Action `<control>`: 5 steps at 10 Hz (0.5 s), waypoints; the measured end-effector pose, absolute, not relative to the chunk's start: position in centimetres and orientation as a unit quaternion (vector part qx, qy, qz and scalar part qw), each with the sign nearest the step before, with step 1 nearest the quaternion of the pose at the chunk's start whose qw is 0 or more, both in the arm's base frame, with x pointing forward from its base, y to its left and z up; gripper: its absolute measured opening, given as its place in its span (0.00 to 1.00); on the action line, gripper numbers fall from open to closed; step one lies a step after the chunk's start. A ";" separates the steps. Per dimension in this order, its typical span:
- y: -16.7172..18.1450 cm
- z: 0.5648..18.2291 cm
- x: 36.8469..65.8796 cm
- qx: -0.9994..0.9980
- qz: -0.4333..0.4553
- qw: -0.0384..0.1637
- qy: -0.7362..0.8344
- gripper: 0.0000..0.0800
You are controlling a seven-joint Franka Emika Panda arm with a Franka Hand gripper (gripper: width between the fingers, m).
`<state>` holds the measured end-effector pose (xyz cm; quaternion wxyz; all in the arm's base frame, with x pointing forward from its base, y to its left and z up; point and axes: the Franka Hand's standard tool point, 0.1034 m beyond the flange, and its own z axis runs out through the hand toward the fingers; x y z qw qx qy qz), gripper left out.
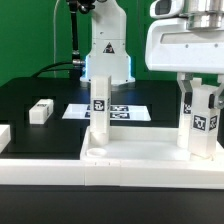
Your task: Assemble desk
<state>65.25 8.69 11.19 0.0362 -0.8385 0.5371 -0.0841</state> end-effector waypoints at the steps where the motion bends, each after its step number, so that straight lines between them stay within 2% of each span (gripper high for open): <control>1: 8.5 11.2 64.8 -0.793 -0.077 0.052 0.602 0.37; 2: 8.3 11.1 64.1 -0.726 -0.066 0.082 0.679 0.38; 3: 8.3 11.1 63.8 -0.698 -0.053 0.098 0.707 0.38; 5: 9.3 11.1 63.6 -0.638 -0.035 0.102 0.763 0.38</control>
Offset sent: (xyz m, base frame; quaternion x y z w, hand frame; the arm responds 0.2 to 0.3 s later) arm 0.0116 0.0205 0.0066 0.0440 -0.1064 0.2199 0.9687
